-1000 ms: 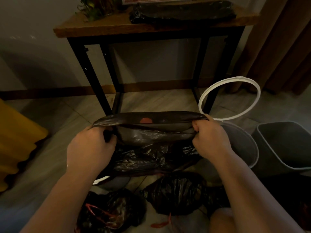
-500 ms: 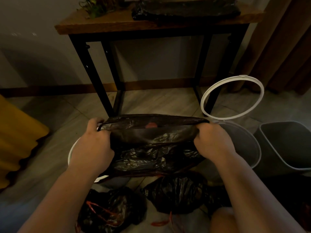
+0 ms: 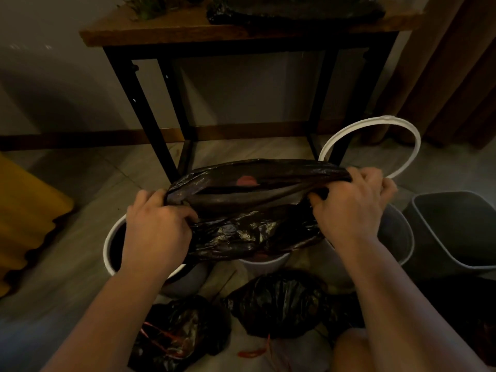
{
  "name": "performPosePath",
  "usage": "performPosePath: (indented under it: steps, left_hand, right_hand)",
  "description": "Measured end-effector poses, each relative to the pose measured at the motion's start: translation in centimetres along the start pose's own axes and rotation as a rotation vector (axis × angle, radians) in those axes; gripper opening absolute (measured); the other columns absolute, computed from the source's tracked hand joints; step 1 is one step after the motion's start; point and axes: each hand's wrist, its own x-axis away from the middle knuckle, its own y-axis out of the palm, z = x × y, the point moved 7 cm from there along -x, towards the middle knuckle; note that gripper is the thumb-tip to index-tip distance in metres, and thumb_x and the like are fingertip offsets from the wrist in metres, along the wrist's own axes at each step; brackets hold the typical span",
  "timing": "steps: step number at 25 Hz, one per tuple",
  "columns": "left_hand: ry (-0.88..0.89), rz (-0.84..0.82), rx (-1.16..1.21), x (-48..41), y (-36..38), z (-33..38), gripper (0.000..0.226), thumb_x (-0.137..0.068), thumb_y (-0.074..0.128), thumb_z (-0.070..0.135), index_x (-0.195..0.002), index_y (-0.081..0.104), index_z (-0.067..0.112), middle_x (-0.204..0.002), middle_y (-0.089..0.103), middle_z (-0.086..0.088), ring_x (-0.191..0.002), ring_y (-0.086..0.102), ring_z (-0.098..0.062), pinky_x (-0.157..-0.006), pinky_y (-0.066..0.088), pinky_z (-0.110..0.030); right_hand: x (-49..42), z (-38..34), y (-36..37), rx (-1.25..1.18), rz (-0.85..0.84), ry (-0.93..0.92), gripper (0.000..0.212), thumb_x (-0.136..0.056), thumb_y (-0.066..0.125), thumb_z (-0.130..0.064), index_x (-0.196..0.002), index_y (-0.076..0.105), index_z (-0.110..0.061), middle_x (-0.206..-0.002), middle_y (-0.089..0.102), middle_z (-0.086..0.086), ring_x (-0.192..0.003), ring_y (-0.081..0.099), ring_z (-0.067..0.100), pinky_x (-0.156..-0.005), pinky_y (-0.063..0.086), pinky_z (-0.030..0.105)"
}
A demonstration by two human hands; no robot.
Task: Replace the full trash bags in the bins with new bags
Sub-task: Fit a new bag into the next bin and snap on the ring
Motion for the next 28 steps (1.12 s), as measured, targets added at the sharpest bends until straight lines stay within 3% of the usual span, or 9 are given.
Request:
performPosePath:
  steps: [3,5,7,12,15,17,21,24,28]
  left_hand:
    - [-0.028,-0.038,-0.048,0.0,0.2,-0.4,0.038,-0.080,0.051,0.016,-0.097,0.084,0.022,-0.098,0.064,-0.016,-0.095,0.056,-0.042,-0.082,0.051,-0.051]
    - [-0.052,-0.058,-0.095,0.2,0.3,-0.2,0.035,-0.077,0.064,0.008,-0.104,0.082,0.019,-0.097,0.059,-0.016,-0.093,0.054,-0.040,-0.076,0.053,-0.050]
    - [-0.069,-0.082,-0.104,0.3,0.4,-0.1,0.037,-0.072,0.070,0.003,-0.107,0.078,0.010,-0.098,0.054,-0.015,-0.092,0.054,-0.038,-0.072,0.053,-0.046]
    - [-0.220,-0.206,-0.004,0.5,1.6,-1.2,0.037,-0.075,0.075,0.004,-0.111,0.065,0.009,-0.133,0.039,-0.015,-0.073,0.046,-0.022,-0.062,0.042,-0.034]
    - [-0.284,-0.275,0.077,0.7,2.6,-1.7,0.046,-0.078,0.074,0.010,-0.122,0.063,0.011,-0.153,0.033,-0.016,-0.107,0.058,-0.038,-0.078,0.047,-0.035]
    - [-0.294,-0.251,0.185,0.5,2.5,-1.5,0.042,-0.079,0.074,0.016,-0.120,0.069,0.018,-0.144,0.048,-0.012,-0.128,0.052,-0.033,-0.087,0.047,-0.036]
    - [-0.279,-0.036,0.160,0.6,0.6,-0.7,0.013,-0.084,0.071,0.027,-0.092,0.081,0.028,-0.081,0.055,0.009,-0.076,0.055,-0.018,-0.059,0.038,-0.027]
    - [-0.203,-0.073,0.117,1.4,1.2,-0.3,0.026,-0.083,0.064,0.016,-0.097,0.082,0.029,-0.102,0.065,-0.007,-0.075,0.062,-0.030,-0.062,0.054,-0.039]
    - [-0.220,-0.210,0.103,2.4,2.9,-1.0,0.049,-0.080,0.064,0.010,-0.128,0.071,0.020,-0.127,0.054,-0.014,-0.094,0.064,-0.037,-0.074,0.052,-0.041]
  right_hand:
    - [0.0,-0.5,0.7,0.006,-0.043,-0.063,0.019,-0.076,0.083,-0.039,-0.078,0.073,-0.022,-0.092,0.069,0.001,-0.107,0.055,0.029,-0.096,0.038,0.051]
    - [0.3,-0.6,1.5,-0.059,-0.120,-0.066,0.017,-0.079,0.083,-0.025,-0.087,0.071,-0.018,-0.095,0.067,0.003,-0.090,0.063,0.027,-0.075,0.047,0.041]
    - [0.4,-0.3,2.0,-0.140,-0.162,-0.022,0.019,-0.080,0.079,-0.014,-0.098,0.072,-0.016,-0.106,0.063,0.004,-0.083,0.064,0.027,-0.063,0.040,0.032]
    - [0.3,0.1,2.2,-0.164,-0.191,-0.035,0.009,-0.083,0.077,-0.015,-0.086,0.078,-0.024,-0.104,0.057,0.000,-0.081,0.054,0.021,-0.064,0.037,0.029]
    - [0.4,0.1,2.6,-0.130,-0.251,-0.004,0.004,-0.087,0.076,-0.023,-0.089,0.073,-0.021,-0.111,0.057,0.001,-0.073,0.048,0.017,-0.057,0.030,0.026]
    - [0.7,0.2,2.9,-0.130,-0.303,0.035,0.013,-0.088,0.077,-0.025,-0.097,0.071,-0.017,-0.123,0.058,0.006,-0.076,0.055,0.022,-0.062,0.036,0.029]
    - [1.4,0.2,2.3,-0.168,-0.341,0.044,0.019,-0.091,0.074,-0.019,-0.108,0.069,-0.013,-0.139,0.048,0.011,-0.063,0.036,0.006,-0.063,0.037,0.025]
    - [1.4,0.1,1.3,-0.162,-0.352,0.017,0.024,-0.093,0.068,-0.017,-0.118,0.069,-0.019,-0.126,0.061,0.007,-0.074,0.047,0.015,-0.068,0.042,0.030]
    - [1.1,0.2,-0.7,-0.068,-0.295,-0.103,0.007,-0.088,0.073,-0.018,-0.094,0.070,-0.017,-0.115,0.056,0.004,-0.078,0.051,0.016,-0.062,0.044,0.031]
